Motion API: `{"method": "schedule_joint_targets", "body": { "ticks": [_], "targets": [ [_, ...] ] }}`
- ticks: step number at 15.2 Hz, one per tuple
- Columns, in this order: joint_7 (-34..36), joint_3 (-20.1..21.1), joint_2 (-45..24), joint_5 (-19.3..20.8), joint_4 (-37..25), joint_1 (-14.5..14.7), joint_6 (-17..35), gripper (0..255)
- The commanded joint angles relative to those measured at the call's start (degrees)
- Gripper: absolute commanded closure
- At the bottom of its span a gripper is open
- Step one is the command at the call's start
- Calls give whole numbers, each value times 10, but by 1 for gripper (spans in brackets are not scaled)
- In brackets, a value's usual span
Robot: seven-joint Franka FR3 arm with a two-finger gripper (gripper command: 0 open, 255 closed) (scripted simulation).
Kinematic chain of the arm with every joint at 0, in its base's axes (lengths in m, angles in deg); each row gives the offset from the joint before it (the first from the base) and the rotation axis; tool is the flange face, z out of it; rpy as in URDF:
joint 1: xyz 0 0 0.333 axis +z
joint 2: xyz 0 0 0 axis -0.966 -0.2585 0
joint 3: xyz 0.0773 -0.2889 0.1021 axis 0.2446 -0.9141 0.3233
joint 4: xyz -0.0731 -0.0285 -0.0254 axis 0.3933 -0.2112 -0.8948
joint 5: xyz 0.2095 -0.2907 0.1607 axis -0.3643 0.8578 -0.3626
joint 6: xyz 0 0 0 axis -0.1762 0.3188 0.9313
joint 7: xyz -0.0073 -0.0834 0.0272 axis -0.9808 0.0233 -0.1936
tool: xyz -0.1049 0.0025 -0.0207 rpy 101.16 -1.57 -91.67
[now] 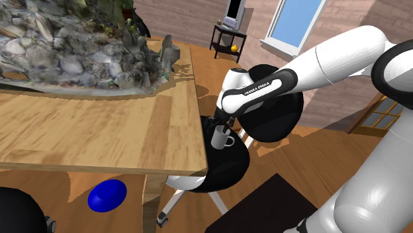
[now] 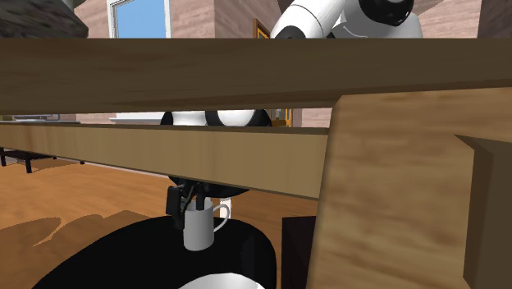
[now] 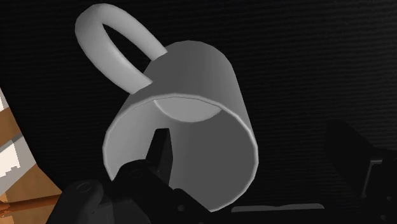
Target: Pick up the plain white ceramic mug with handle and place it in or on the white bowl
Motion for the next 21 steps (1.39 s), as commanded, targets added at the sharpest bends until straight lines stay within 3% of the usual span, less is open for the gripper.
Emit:
{"method": "schedule_joint_targets", "body": {
  "ticks": [1, 10, 21],
  "targets": [
    [0, 0, 0, 0, 0, 0, 0, 255],
    [0, 0, 0, 0, 0, 0, 0, 255],
    [-9, 2, 57, -10, -26, 0, -82, 255]
  ]
}}
